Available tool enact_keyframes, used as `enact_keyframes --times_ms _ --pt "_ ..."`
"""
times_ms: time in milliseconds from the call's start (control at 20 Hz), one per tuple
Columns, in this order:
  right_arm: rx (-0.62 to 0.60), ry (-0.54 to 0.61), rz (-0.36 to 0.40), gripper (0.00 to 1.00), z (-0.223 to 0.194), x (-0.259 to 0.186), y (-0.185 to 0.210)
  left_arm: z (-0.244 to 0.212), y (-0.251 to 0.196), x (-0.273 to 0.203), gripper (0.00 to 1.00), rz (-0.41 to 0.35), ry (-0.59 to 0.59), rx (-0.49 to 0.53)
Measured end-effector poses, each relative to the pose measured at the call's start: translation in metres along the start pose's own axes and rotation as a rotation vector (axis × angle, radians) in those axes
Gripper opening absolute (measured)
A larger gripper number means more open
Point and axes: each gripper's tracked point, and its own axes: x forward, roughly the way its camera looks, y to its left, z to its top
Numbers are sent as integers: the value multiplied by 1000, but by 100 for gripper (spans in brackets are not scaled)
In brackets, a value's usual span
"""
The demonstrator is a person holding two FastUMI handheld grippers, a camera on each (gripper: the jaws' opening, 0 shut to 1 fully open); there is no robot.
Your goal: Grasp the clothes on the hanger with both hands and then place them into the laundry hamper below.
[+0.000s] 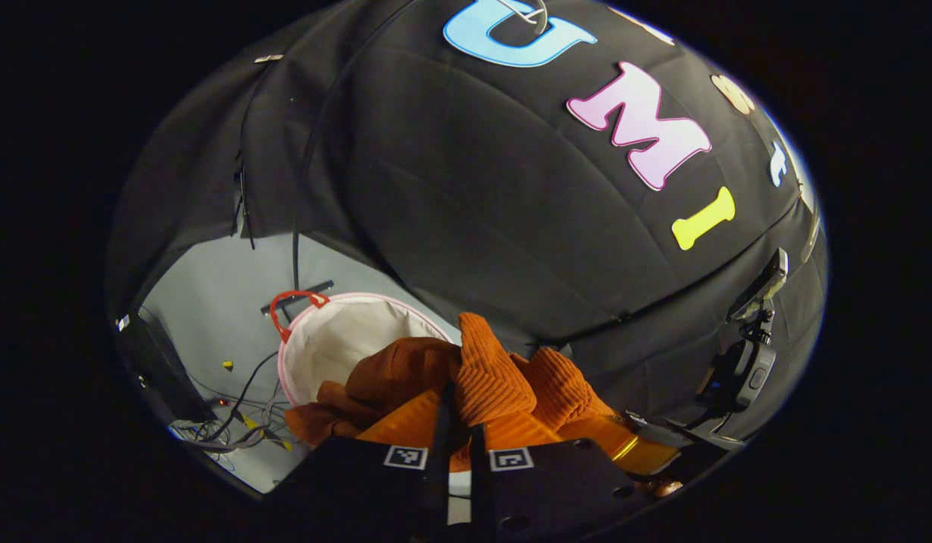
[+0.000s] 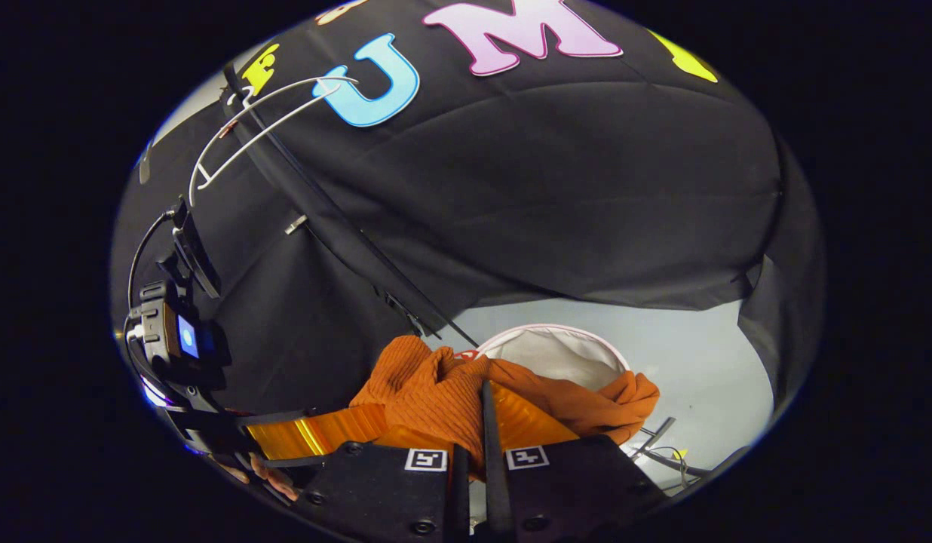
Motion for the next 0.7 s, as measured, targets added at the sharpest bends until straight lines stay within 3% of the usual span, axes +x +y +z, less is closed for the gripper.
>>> enact_keyframes --times_ms 50,150,250,350,700 --pt "-21 5 -53 31 -3 -3 -14 -7 6 -2 41 32 42 5" --pt "-20 22 -66 66 -5 -3 -23 -3 24 -4 76 111 47 68" --pt "21 11 -41 100 -3 -7 -19 -1 31 0 86 149 29 94" --pt "8 -2 -55 99 -1 -11 -23 -4 33 -3 94 165 29 114" --pt "33 -42 -27 99 3 -39 -7 -2 26 -39 94 136 -1 136"
